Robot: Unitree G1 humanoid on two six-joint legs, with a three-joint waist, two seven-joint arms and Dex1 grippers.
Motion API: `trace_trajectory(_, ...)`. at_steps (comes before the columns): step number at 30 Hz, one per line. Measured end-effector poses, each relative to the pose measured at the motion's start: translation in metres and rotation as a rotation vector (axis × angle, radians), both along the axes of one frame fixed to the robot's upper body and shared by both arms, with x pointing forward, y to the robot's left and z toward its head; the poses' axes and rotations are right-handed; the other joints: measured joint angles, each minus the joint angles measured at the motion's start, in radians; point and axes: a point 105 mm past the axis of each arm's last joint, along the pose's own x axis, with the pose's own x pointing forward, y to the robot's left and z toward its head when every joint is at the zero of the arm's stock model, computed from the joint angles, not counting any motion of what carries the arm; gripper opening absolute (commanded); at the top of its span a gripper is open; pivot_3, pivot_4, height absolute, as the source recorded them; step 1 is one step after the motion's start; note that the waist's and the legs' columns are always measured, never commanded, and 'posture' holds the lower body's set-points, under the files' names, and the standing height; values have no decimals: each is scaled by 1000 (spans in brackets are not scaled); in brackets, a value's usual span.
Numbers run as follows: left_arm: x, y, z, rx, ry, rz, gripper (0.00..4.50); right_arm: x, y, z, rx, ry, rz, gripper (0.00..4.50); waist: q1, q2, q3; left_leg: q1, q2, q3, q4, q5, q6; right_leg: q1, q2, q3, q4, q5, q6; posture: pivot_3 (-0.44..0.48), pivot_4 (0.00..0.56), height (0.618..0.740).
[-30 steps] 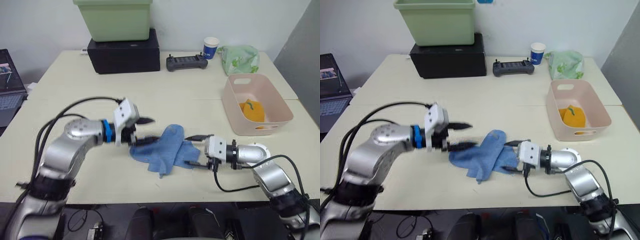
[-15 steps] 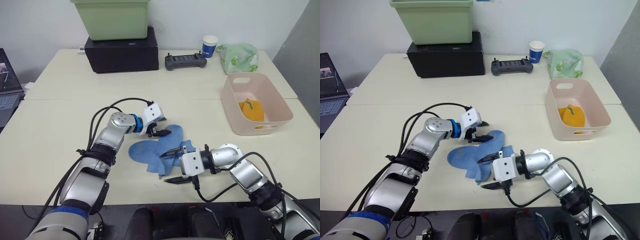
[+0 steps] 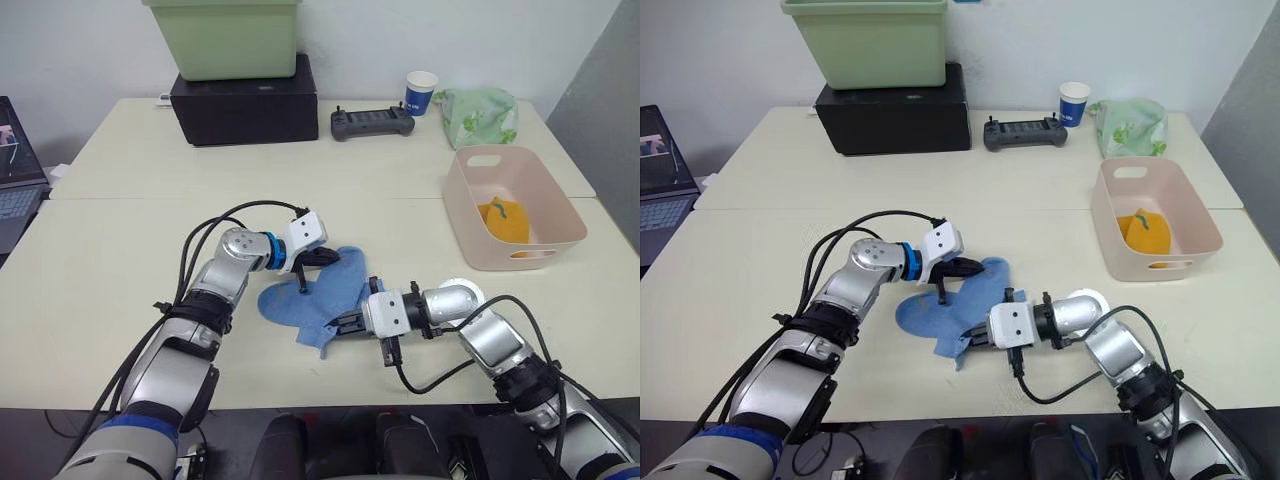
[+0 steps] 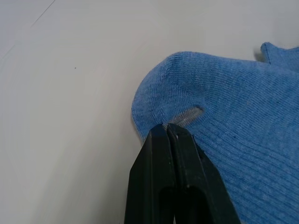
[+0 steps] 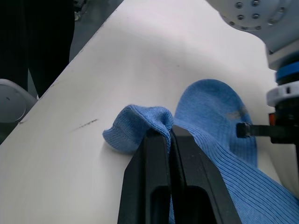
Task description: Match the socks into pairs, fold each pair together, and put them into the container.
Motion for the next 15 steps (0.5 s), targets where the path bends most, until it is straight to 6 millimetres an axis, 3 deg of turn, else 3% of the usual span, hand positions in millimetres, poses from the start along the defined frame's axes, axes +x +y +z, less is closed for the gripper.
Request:
trace_trajectory(8, -6, 11, 12, -102, 30, 76, 0, -6, 1, 10, 5, -21, 26, 36, -1, 0, 0, 0, 1, -1, 0, 0, 0, 0, 0, 0, 0, 0, 0, 0, 150, 740)
trace_trajectory(15, -30, 57, 29, -158, 43, 229, 0, 10, -24, 26, -36, -96, -6, 36, -2, 0, 0, 1, 2, -2, 0, -1, 2, 1, -3, 0, 1, 0, 0, 0, 150, 740)
